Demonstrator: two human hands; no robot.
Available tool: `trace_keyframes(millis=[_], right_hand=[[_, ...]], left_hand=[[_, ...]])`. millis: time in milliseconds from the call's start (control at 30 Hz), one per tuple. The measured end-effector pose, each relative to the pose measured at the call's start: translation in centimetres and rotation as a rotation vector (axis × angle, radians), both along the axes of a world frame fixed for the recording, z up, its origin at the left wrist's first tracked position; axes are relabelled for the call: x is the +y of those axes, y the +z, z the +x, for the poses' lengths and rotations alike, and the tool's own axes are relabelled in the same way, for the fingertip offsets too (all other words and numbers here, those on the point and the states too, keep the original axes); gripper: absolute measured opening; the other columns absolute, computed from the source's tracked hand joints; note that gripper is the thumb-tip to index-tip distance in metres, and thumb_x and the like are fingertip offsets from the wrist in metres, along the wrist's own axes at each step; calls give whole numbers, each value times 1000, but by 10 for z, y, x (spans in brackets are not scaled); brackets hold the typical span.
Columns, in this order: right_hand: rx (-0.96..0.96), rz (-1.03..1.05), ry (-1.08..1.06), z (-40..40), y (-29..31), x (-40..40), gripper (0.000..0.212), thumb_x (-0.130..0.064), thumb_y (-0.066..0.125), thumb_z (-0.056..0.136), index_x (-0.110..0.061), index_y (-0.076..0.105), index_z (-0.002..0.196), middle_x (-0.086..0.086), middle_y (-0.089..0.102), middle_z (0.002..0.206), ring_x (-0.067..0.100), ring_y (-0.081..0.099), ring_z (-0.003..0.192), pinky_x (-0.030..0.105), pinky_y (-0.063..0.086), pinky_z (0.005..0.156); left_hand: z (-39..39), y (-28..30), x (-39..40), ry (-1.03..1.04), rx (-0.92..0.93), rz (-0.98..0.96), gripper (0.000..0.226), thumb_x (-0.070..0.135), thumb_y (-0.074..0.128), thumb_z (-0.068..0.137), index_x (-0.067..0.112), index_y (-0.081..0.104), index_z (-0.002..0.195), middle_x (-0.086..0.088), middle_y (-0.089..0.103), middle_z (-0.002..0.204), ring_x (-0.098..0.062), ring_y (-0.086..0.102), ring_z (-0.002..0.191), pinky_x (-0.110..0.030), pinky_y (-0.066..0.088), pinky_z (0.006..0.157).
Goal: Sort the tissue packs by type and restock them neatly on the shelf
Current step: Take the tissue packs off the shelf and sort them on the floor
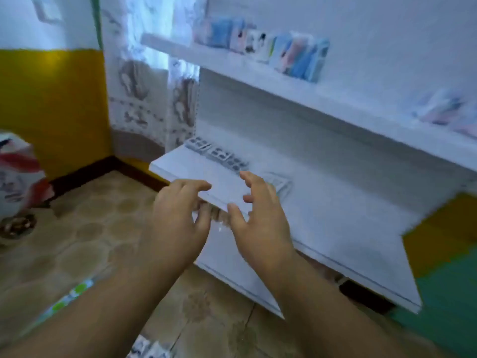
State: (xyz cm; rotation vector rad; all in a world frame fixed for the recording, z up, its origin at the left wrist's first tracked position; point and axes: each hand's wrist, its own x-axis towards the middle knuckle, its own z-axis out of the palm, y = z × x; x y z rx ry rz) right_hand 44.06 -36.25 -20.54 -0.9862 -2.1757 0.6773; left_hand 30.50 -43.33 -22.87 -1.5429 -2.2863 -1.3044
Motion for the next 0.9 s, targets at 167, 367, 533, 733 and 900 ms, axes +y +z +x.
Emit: trace_keyframes(millis=[167, 367, 533, 733, 900], right_hand=[[90, 105, -218, 83, 93, -18, 56, -25, 56, 96, -46, 31, 142, -16, 35, 137, 1, 56, 103, 27, 53, 84], [126, 207, -414, 184, 147, -27, 57, -28, 57, 96, -51, 28, 139, -17, 35, 134, 1, 56, 100, 27, 53, 81], [176, 217, -540, 263, 165, -5, 57, -27, 59, 96, -49, 30, 140, -15, 35, 135, -1, 55, 101, 19, 47, 82], [155, 198, -597, 331, 175, 48, 58, -25, 60, 96, -49, 30, 140, -10, 35, 141, 3, 57, 101, 21, 52, 82], [150, 128, -613, 345, 176, 112, 59, -30, 59, 96, -49, 27, 142, -13, 32, 146, 3, 55, 109, 21, 48, 84]], left_hand=[[68, 90, 19, -265, 43, 172, 35, 20, 63, 88, 25, 59, 123, 7, 59, 116, -18, 56, 108, -38, 48, 91], [165, 144, 41, -500, 77, 261, 35, 21, 62, 89, 28, 58, 123, 12, 56, 119, -15, 55, 109, -28, 41, 87], [249, 169, 78, -616, 95, 287, 38, 22, 62, 89, 30, 56, 125, 15, 54, 121, -10, 52, 113, -26, 41, 87], [323, 179, 129, -635, 88, 254, 40, 23, 60, 90, 32, 53, 129, 14, 52, 127, -7, 50, 116, -23, 41, 88], [336, 187, 195, -622, 108, 244, 40, 27, 60, 93, 33, 51, 131, 13, 53, 129, -7, 51, 115, -27, 47, 94]])
